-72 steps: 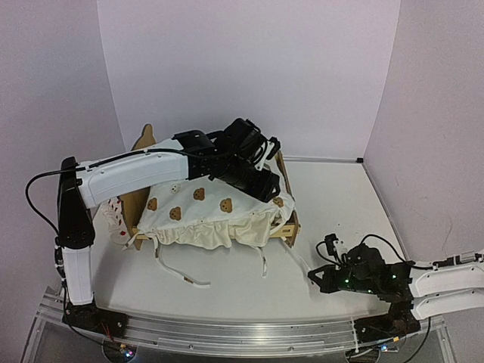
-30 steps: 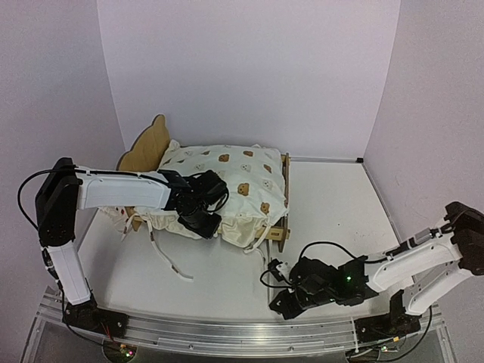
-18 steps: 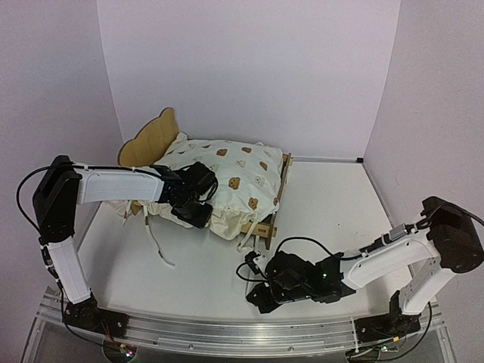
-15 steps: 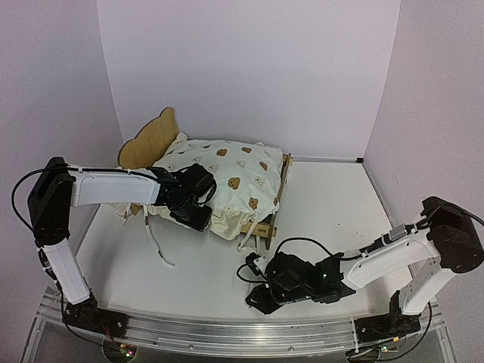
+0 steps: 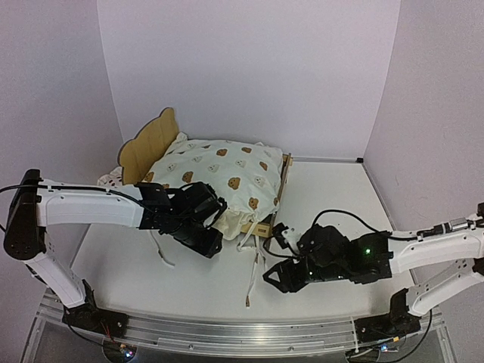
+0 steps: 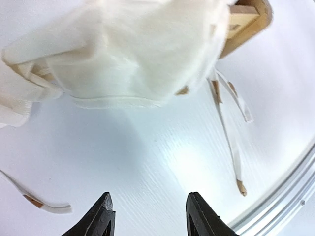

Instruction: Set up the pet bed

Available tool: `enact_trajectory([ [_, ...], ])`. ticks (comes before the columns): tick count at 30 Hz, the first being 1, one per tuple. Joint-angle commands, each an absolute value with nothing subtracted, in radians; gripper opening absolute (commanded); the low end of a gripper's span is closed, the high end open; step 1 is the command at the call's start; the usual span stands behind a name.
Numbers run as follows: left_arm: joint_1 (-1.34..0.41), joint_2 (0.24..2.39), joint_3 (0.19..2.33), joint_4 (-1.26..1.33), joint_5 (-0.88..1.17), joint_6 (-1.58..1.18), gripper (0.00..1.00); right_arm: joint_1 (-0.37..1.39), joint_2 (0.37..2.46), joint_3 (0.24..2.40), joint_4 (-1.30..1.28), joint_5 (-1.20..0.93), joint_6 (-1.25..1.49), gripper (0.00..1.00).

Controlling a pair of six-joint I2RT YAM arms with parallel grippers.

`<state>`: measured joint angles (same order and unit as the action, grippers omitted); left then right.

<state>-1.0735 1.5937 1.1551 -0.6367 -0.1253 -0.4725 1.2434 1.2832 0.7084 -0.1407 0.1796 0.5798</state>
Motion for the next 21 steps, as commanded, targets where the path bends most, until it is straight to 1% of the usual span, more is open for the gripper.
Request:
enact_trajectory([
  [1, -1.116, 1.564, 1.140, -0.587, -0.076, -0.527, 0.51, 1.140, 1.291, 0.682, -0.221, 0.248, 0.540, 0.50],
  [4, -1.138, 1.590, 1.139, -0.566, -0.067, -0.531, 0.53, 1.108, 1.366, 0.719, -0.218, 0.237, 0.525, 0.49],
  [11, -1.147, 1.643, 1.142, -0.555, -0.088, -0.534, 0.54, 1.107, 1.563, 0.818, -0.182, 0.217, 0.497, 0.46],
  [21, -1.147, 1.620, 1.128, -0.543, -0.111, -0.526, 0.52, 1.106, 1.721, 0.883, -0.132, 0.233, 0.480, 0.40],
])
